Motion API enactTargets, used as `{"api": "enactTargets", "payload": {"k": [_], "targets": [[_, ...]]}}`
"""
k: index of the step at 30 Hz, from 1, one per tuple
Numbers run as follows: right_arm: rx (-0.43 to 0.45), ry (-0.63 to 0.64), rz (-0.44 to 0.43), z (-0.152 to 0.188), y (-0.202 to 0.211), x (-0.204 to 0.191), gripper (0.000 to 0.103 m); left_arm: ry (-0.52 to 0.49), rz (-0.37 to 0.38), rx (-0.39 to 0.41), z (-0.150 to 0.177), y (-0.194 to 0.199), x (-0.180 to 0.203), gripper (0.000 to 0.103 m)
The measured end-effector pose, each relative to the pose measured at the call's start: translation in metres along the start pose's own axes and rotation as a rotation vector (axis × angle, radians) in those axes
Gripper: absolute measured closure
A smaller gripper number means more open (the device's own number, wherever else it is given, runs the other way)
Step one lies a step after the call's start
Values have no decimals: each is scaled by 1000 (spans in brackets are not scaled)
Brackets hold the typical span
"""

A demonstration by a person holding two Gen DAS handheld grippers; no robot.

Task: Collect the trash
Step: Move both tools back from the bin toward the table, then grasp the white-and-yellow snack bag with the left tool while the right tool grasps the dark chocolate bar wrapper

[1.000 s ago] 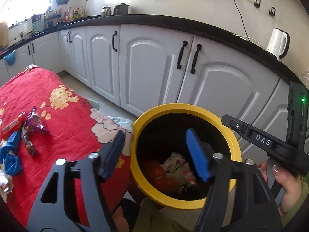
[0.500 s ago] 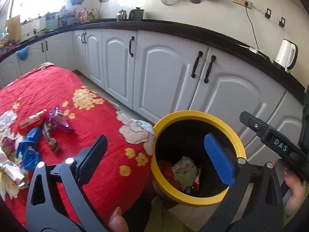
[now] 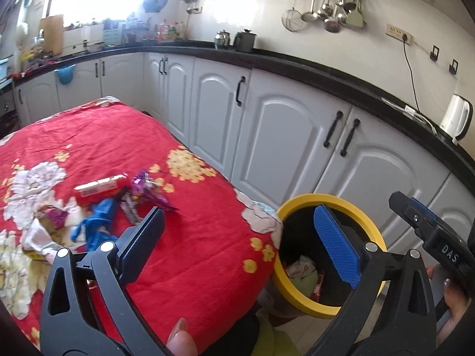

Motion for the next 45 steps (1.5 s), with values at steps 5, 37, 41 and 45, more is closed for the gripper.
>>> {"api": "enactTargets", "payload": {"k": [5,37,41,45], "targets": [[7,41,-40,-2,8,-26,19,14,-28,41,-8,19,-17,11],[13,221,-191,7,35,-146,19,172,-183,184,-26,96,-123,11],[6,239,-214,11,34,-160,19,200,-206,187,-24,104,-137,11],[-2,260,-236,14,31,-177,19,227,-233,185,-21,112,-152,11]]}}
Point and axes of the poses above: each gripper's, at about its wrist camera, not at the fingertips, and y roughly against the way its jaws point, x to its right, z to its underside, the point moved 7 cm from there along -y, roughly the way its jaws point, and after that the axes turned 11 degrees about z, right-handed, at the moved point
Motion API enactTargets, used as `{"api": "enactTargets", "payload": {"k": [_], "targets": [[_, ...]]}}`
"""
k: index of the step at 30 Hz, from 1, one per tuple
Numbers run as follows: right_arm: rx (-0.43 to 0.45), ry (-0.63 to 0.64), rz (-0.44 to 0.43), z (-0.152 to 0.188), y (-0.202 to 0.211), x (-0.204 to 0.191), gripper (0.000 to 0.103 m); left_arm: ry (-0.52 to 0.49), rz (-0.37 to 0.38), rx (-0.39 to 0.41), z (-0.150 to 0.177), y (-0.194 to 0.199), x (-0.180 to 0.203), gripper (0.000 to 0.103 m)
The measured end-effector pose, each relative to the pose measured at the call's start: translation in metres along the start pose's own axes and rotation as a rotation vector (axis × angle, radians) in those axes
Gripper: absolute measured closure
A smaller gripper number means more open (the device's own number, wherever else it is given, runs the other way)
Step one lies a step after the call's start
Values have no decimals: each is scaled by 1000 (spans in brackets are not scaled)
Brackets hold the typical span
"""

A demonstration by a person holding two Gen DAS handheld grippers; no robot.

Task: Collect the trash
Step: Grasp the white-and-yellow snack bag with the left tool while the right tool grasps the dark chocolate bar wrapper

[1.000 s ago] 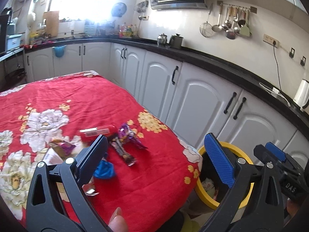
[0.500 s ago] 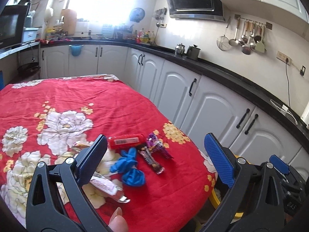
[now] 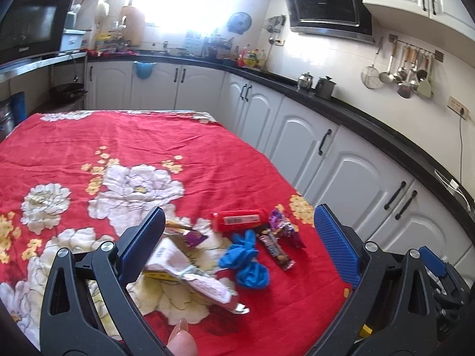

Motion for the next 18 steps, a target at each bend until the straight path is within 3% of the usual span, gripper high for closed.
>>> {"api": "enactTargets", "payload": {"k": [8,18], "targets": [[-37,33,-44,1,-22,-26,21,25,-39,-3,-2,7,-25,11],[-108,80,-96,11,-54,-53,39,71,-88,-48,11,7,-53,11]]}}
Point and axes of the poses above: each gripper's, at about its wrist camera, not at the fingertips, and y roughly against the way its jaws point, x to its right, z to its underside, the point moved 7 cm from there along -y, roughly the way its jaws point, and after that the axes turned 11 degrees about z, right-handed, at the moved point
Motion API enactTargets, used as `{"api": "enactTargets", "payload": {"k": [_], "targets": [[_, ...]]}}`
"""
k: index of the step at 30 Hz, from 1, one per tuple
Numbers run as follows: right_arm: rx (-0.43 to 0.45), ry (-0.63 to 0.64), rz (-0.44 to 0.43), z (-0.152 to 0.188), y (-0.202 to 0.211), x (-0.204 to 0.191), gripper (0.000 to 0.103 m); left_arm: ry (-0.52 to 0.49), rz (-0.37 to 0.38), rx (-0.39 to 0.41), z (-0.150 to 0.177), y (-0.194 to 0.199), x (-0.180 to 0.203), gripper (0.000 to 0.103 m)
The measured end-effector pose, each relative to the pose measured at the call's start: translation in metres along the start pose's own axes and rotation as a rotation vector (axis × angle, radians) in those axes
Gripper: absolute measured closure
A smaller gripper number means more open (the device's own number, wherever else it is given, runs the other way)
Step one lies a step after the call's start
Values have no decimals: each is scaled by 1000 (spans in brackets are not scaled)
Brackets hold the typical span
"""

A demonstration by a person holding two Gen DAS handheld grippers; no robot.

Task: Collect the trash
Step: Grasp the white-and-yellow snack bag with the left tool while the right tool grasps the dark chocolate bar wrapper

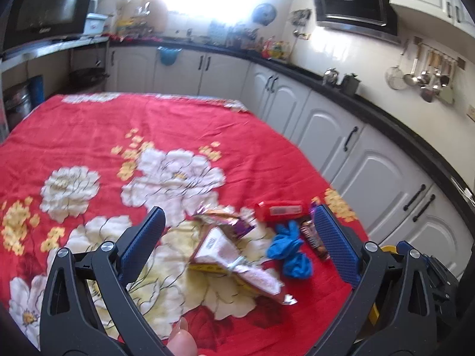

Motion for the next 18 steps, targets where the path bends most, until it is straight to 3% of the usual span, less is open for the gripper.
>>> {"api": "enactTargets", "payload": {"k": [5,11,18], "targets": [[-66,31,-21,7,-25,-7,52,100,-8,-69,22,-10,-22,11],[-144,48,-54,18,-56,-13,65,225,36,-136,48,-21,-29,11],[-204,76,-50,25,-91,-19,71,320,88,-233,74,-42,-28,25]]}}
Point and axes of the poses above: each gripper's, at about its wrist camera, not at the fingertips, and y roughly against the way its jaws point, x to its right, z to its underside, the point moved 7 cm from there along -y, roughly the way its jaws point, and after that the axes turned 11 degrees about z, right-handed, at the moved point
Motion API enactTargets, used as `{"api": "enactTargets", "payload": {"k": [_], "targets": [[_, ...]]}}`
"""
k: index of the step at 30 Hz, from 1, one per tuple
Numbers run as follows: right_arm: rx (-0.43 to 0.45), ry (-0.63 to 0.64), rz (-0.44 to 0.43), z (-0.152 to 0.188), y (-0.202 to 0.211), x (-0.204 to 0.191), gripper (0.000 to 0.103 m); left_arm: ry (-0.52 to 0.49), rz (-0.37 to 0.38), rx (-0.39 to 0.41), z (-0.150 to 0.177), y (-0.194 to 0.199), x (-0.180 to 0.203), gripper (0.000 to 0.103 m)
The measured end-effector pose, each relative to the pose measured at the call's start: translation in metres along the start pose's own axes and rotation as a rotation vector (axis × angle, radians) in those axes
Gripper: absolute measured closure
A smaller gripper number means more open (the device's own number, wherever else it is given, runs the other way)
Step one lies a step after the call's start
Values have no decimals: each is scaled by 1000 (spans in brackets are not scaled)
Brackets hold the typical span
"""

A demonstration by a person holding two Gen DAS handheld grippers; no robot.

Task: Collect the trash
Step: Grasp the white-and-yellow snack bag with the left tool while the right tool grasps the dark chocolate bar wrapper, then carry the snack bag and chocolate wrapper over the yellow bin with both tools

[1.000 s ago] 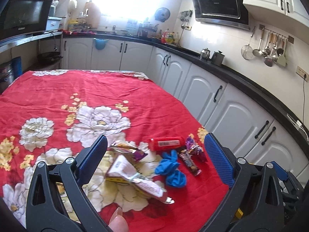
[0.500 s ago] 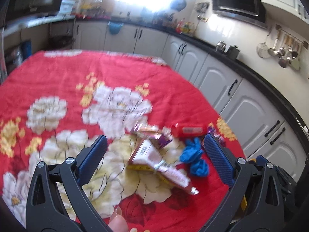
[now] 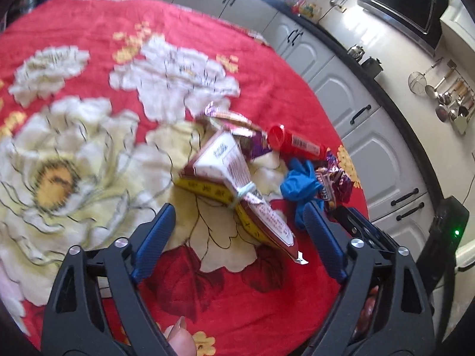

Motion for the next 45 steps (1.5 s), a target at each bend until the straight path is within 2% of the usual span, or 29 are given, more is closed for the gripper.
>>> {"api": "enactTargets", "payload": {"k": [7,11,14,18,21,25,30,39,45], "targets": [[-30,2,-12,-4,-21,-1,72,71,-1,24,-11,-10,-7,26],[-41,2,-24,-5,-28,-3,76,83,-37,33,-17,-16,-8,30],[-45,7,-27,-6,-31,-6,79,64,-73,36,-19,-19,-10,36],[-45,9,-27,-4,-32,-8,82,26,-111,35,-21,-21,-15,52],[-41,7,-30,-1,-30,-9,83,39,-92,37,-23,-18,-22,62],[-40,-3,-43,5,-25,-7,85,20,-66,20,-22,-15,-25,67],[-33,-5,-47,15,-15,-4,86,-26,-49,3,-17,-12,-23,70],[-7,-31,-66,34,11,4,86,-32,-6,7,-13,-3,-20,74],[13,-57,-99,40,30,5,86,-105,15,44,-12,11,5,75]]}}
Point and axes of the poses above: each gripper's, at about its wrist camera, not at the fingertips, and y roughly against the way its jaws point, x to its right, z to its underside, the point moved 7 cm from there along -y, roughly the way its jaws point, and after that the axes turned 11 degrees about z, right-handed, at the moved point
